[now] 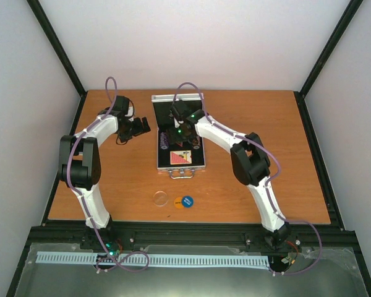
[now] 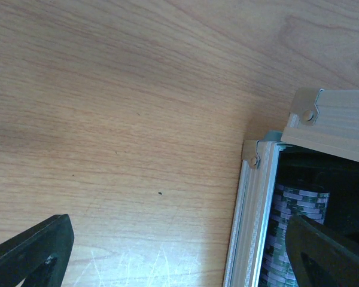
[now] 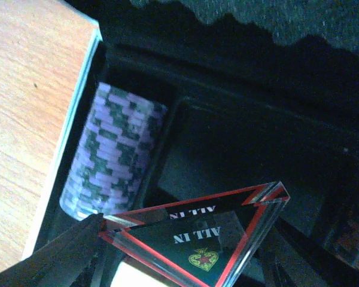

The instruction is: Pack up texas hold em set

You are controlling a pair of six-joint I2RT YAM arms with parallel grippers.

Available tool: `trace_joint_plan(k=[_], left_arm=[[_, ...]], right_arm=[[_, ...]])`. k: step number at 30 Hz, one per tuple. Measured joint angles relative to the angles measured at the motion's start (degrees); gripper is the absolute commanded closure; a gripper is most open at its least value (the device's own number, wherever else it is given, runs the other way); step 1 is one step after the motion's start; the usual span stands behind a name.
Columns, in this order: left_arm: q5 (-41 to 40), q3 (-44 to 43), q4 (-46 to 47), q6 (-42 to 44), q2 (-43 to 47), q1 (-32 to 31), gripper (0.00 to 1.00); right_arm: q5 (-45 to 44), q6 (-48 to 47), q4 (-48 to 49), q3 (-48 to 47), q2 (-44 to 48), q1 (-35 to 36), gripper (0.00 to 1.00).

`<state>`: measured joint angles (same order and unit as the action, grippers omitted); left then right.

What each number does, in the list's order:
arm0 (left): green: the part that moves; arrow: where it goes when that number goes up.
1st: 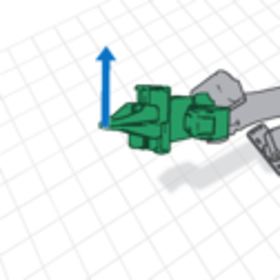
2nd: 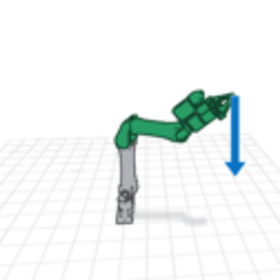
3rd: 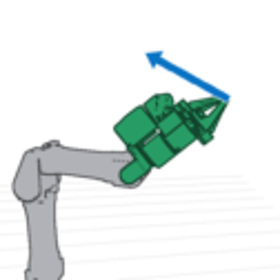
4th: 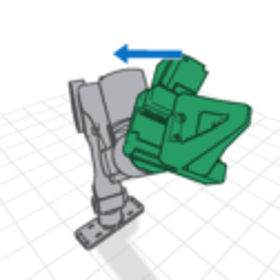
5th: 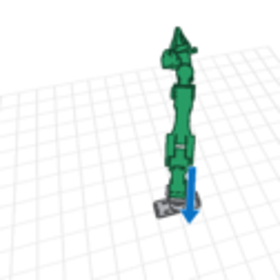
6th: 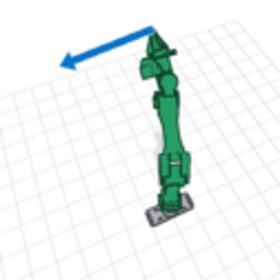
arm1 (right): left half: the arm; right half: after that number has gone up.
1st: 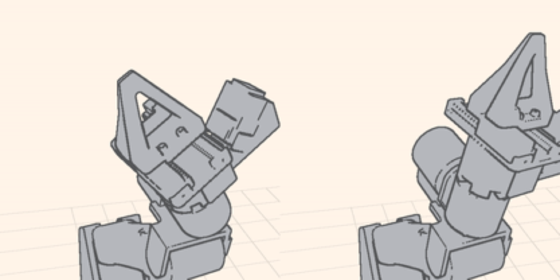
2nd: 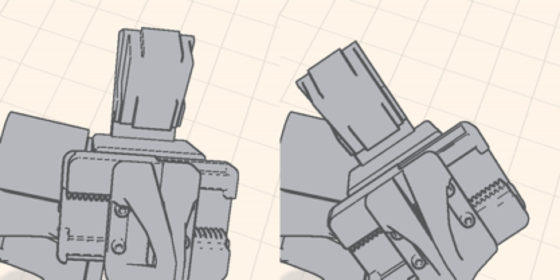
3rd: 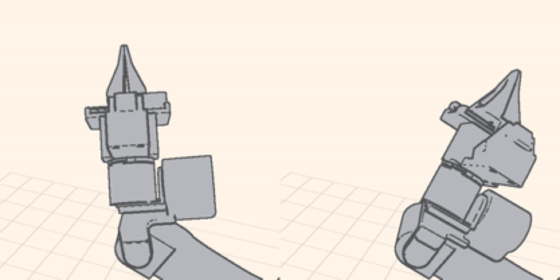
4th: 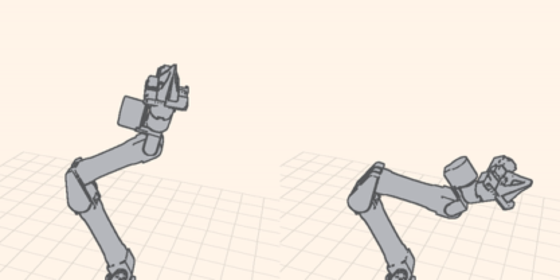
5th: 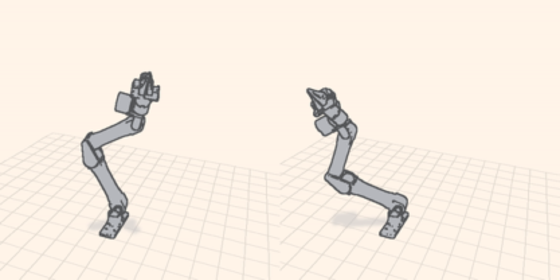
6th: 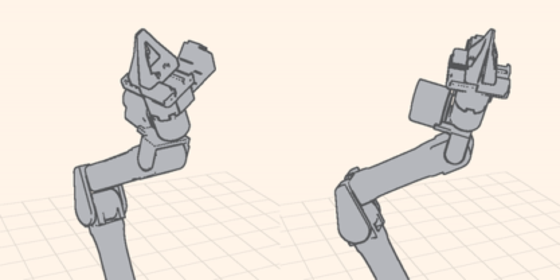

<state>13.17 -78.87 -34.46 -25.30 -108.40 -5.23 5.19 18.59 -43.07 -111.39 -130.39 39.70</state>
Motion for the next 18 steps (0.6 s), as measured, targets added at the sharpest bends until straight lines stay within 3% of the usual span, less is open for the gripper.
trace_joint_plan(k=[8,12,18], left_arm=[[0.4,0.1,0.1,0.0,0.0,0.0,0.0],[0.4,0.3,0.2,0.0,0.0,0.0,0.0],[0.4,0.6,0.2,0.0,0.0,0.0,0.0]], right_arm=[[0.0,2.0,6.1,-1.4,-2.7,0.0,0.54],[0.0,3.1,8.3,-1.6,-4.3,0.0,0.37],[-0.7,4.0,9.8,-1.6,-4.9,0.1,0.27]])
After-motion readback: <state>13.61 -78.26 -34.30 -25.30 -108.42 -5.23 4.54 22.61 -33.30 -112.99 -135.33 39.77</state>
